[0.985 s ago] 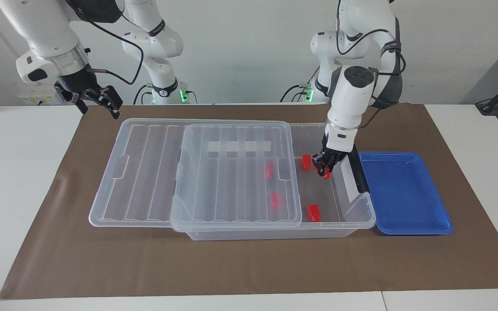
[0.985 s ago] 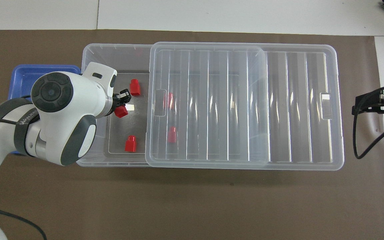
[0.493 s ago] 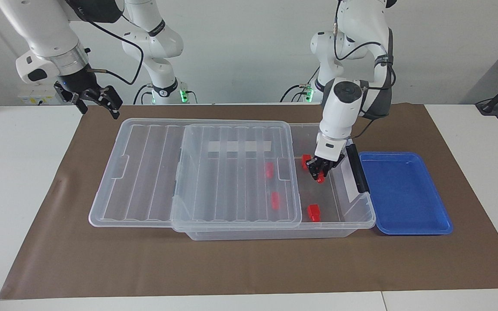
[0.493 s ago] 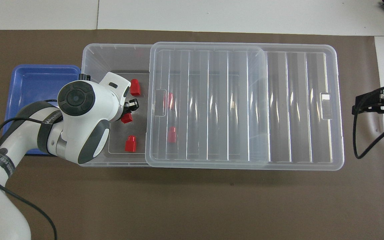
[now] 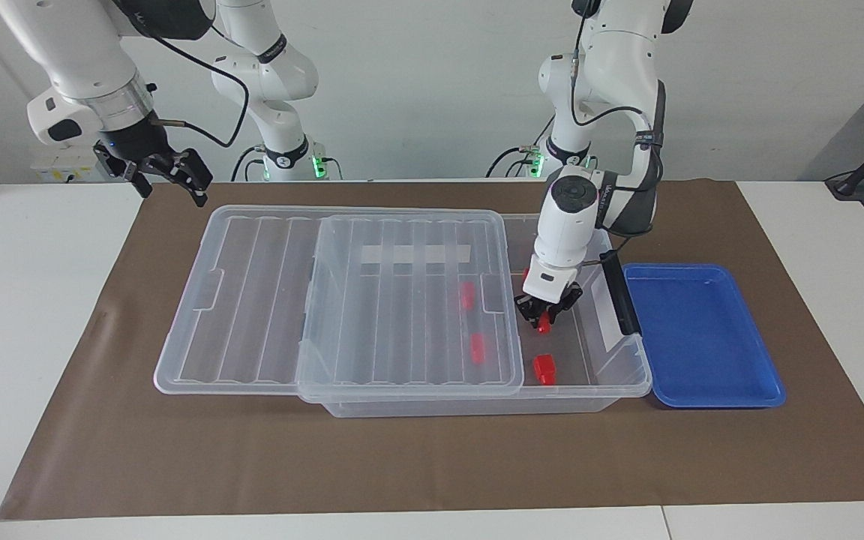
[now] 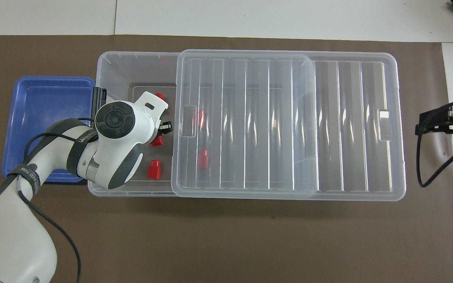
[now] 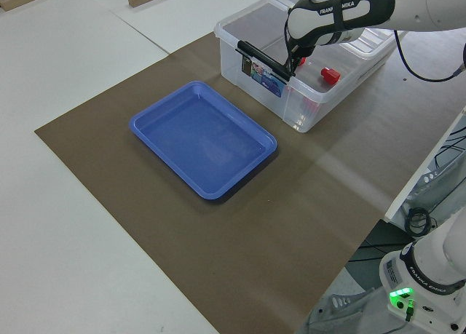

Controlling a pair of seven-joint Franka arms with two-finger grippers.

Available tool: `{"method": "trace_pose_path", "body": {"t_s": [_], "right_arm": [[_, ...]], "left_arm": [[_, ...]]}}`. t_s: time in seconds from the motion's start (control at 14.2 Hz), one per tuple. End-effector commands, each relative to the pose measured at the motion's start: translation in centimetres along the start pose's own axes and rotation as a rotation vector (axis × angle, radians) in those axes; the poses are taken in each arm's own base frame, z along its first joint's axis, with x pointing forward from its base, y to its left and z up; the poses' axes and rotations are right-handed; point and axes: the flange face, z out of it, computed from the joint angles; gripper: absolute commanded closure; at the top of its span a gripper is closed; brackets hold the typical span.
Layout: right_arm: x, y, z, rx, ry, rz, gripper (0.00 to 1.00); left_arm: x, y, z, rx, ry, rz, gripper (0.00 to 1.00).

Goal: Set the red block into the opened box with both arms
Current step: 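Carry the red block over the open clear box with the left gripper, then lower the red block into the clear box and open the left gripper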

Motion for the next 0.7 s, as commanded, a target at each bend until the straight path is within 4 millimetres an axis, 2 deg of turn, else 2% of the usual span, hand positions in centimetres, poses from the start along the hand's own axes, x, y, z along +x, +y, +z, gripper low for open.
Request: {"method": "trace_pose_path", "body": {"t_s": [0.0,0.63], "right_arm": [[-0.3,0.4,0.1,0.026,0.008,-0.017,0.00],[-0.2,0.5,0.1,0.029,0.022,-0.017,0.00]], "left_arm": [[0.0,0.0,-0.4,0.004,0.027,0.014,0.87],[-0.6,-0.3,1.2,-0.012,0.033,0.014,0.87]]}}
